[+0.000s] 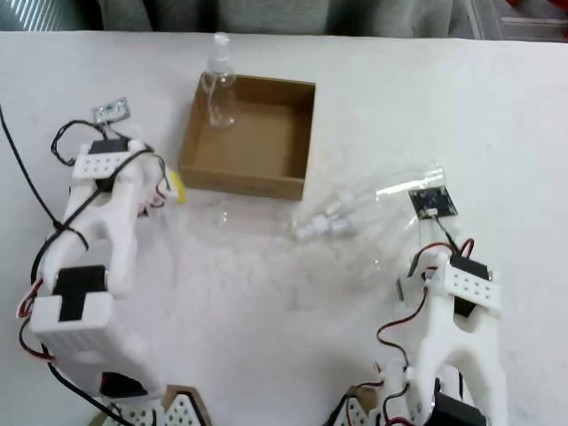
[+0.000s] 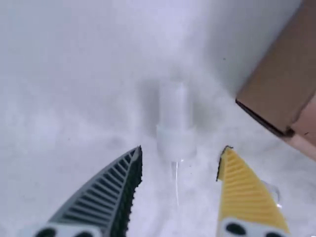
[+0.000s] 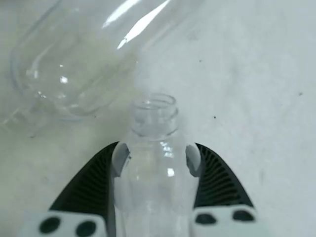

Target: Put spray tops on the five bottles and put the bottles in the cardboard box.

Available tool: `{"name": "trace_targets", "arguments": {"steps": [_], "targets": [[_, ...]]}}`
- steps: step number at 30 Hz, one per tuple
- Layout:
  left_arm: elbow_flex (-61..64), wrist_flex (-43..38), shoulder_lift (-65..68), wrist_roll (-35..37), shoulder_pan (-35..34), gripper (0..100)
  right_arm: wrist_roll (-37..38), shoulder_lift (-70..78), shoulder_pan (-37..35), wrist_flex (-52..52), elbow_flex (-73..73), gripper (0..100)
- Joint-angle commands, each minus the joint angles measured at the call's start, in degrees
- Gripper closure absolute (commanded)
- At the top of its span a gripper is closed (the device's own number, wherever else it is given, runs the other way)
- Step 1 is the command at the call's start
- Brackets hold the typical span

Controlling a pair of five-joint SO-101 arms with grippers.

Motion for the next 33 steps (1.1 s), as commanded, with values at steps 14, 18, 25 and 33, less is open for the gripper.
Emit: {"name": "trace_targets", "arguments": {"steps": [14,18,25,33], "targets": [[-12.04,2.11,10.24,0.53,-1.71,74,0.35,-1.45,-0.04,-0.66,0.09,98.1],[-12.04,2.02,10.51,0.44,-1.45,77,0.35,-1.45,0.04,-0.66,0.09,98.1],[-12.04,1.67,10.51,0.18,-0.48,89,0.35,-1.45,0.13,-0.66,0.09,98.1],[-11.6,2.11,10.51,-3.69,-0.48,89,0.35,-1.45,0.13,-0.75,0.09,98.1]]}}
